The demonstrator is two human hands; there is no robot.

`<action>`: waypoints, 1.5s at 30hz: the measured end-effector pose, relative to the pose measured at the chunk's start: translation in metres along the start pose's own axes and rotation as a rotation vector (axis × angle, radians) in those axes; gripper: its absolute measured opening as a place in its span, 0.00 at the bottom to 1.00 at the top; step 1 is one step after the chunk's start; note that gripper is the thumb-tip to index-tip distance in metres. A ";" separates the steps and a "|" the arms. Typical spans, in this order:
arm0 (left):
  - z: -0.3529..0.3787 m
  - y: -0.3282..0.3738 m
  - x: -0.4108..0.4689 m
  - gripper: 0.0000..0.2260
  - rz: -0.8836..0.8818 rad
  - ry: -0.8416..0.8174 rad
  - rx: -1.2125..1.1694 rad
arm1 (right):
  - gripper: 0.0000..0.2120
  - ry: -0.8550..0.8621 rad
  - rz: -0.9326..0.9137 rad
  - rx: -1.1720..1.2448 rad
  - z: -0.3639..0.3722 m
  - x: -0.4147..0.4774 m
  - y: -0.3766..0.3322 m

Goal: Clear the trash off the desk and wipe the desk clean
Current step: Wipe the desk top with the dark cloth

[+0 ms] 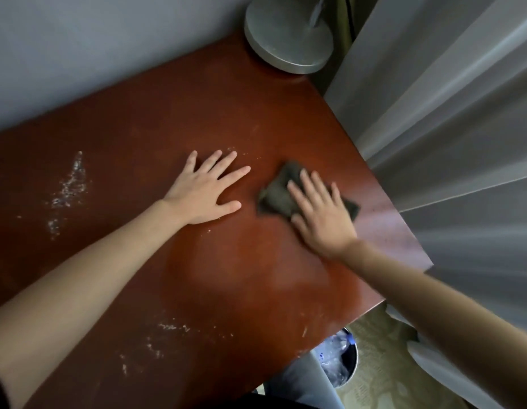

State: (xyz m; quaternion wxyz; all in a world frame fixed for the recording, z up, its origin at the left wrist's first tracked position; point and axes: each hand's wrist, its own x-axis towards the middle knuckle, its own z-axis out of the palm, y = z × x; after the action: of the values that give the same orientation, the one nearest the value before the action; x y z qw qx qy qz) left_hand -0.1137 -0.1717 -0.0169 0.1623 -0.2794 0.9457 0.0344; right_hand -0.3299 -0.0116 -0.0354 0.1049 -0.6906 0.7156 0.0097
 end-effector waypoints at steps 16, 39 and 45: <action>0.018 -0.127 -0.023 0.32 0.021 -0.100 -0.066 | 0.28 0.045 0.542 0.151 -0.030 0.151 0.031; 0.027 -0.147 -0.019 0.30 0.166 0.118 -0.028 | 0.24 -0.068 -0.521 0.021 -0.026 0.188 -0.023; 0.034 -0.176 -0.015 0.31 0.213 0.151 0.057 | 0.23 -0.005 -0.460 0.055 -0.042 0.254 0.009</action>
State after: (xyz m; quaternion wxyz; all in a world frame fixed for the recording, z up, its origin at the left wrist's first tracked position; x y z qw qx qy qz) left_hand 0.0030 -0.3064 -0.0395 0.0941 -0.1746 0.9801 0.0037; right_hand -0.3507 -0.2688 -0.0371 0.1250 -0.8324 0.5389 -0.0320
